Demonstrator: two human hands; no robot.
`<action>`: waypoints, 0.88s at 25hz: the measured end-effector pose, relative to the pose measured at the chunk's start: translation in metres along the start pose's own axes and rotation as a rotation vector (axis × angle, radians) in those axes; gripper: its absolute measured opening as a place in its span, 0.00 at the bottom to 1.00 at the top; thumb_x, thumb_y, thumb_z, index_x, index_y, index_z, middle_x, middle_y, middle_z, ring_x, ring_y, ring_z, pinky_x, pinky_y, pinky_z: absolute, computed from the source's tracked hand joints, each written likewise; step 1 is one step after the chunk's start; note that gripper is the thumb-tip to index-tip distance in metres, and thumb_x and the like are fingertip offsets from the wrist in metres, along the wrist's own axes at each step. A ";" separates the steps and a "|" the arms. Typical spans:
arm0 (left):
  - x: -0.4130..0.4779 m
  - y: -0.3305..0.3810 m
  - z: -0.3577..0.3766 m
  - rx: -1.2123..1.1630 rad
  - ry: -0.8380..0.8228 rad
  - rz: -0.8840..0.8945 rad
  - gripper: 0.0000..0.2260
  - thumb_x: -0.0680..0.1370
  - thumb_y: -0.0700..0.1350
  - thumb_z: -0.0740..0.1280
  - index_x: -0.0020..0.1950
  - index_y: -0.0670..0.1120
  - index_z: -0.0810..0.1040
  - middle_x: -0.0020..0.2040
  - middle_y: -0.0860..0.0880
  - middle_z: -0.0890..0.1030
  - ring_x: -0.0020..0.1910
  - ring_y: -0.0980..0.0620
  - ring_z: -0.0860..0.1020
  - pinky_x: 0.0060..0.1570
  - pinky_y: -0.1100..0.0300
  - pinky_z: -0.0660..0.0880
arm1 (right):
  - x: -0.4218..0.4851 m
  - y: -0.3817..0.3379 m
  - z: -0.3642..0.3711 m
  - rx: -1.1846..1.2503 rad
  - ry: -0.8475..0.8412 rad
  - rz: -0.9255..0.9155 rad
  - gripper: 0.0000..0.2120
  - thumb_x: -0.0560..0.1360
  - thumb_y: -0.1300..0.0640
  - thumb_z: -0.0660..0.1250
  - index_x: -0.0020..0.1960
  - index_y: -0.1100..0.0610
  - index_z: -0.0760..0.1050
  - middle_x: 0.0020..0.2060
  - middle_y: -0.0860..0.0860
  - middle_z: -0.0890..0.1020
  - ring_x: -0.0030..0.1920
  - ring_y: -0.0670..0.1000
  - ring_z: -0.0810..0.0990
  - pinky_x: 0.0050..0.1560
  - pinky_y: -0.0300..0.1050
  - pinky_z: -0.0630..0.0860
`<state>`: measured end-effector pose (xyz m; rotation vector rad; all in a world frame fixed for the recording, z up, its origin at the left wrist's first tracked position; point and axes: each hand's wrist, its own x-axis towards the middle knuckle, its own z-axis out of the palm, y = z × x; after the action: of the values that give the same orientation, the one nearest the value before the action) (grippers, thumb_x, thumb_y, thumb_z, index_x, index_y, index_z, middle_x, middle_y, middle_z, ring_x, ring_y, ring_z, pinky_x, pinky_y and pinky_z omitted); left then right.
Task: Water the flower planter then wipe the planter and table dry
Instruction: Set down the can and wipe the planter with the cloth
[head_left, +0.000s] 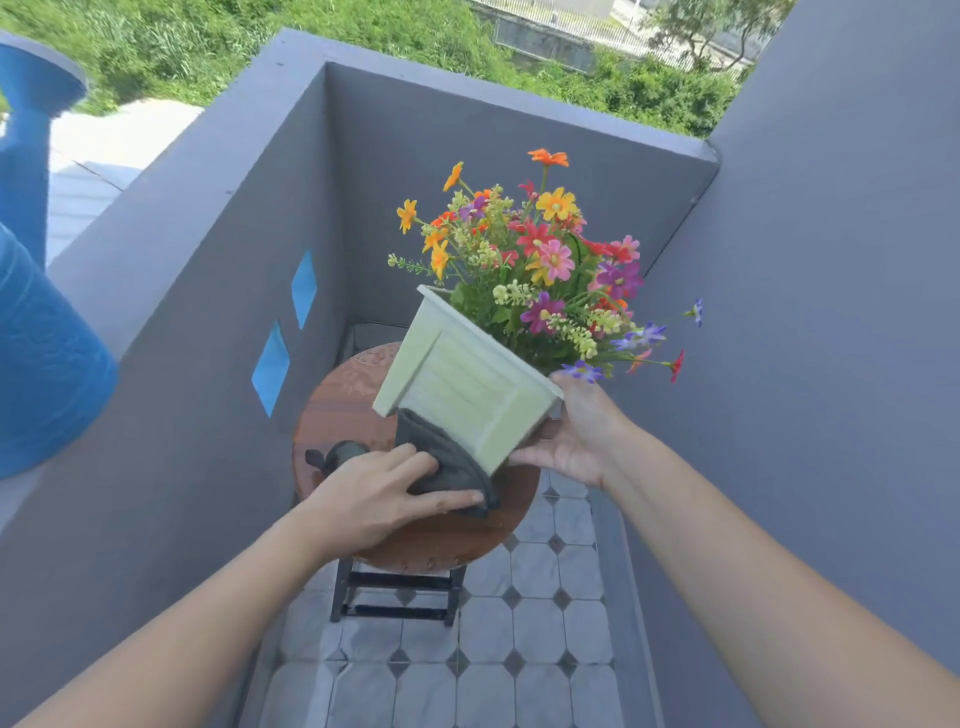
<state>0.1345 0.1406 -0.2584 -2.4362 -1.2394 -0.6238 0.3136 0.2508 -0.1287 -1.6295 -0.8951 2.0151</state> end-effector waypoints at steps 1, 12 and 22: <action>0.008 -0.002 -0.004 0.025 0.065 -0.060 0.26 0.74 0.35 0.58 0.69 0.56 0.67 0.46 0.47 0.65 0.39 0.49 0.66 0.26 0.56 0.71 | 0.000 0.001 0.001 0.010 -0.009 0.006 0.16 0.81 0.54 0.52 0.58 0.61 0.73 0.57 0.64 0.77 0.51 0.61 0.79 0.45 0.63 0.78; 0.052 0.033 0.009 0.004 0.317 -0.288 0.14 0.81 0.44 0.59 0.67 0.48 0.68 0.47 0.46 0.65 0.40 0.47 0.67 0.30 0.56 0.73 | -0.002 0.009 0.004 0.041 -0.048 0.015 0.20 0.82 0.56 0.50 0.57 0.65 0.76 0.48 0.61 0.83 0.44 0.57 0.83 0.36 0.51 0.82; 0.064 0.014 0.008 -0.298 0.442 -1.360 0.25 0.79 0.53 0.51 0.73 0.42 0.65 0.47 0.44 0.67 0.41 0.40 0.73 0.42 0.48 0.76 | 0.009 0.011 0.009 0.080 -0.022 0.008 0.19 0.81 0.56 0.53 0.68 0.63 0.68 0.65 0.64 0.74 0.61 0.64 0.76 0.43 0.67 0.78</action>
<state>0.1813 0.1801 -0.2332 -1.1159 -2.5560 -1.6118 0.3042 0.2467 -0.1414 -1.5734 -0.8055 2.0509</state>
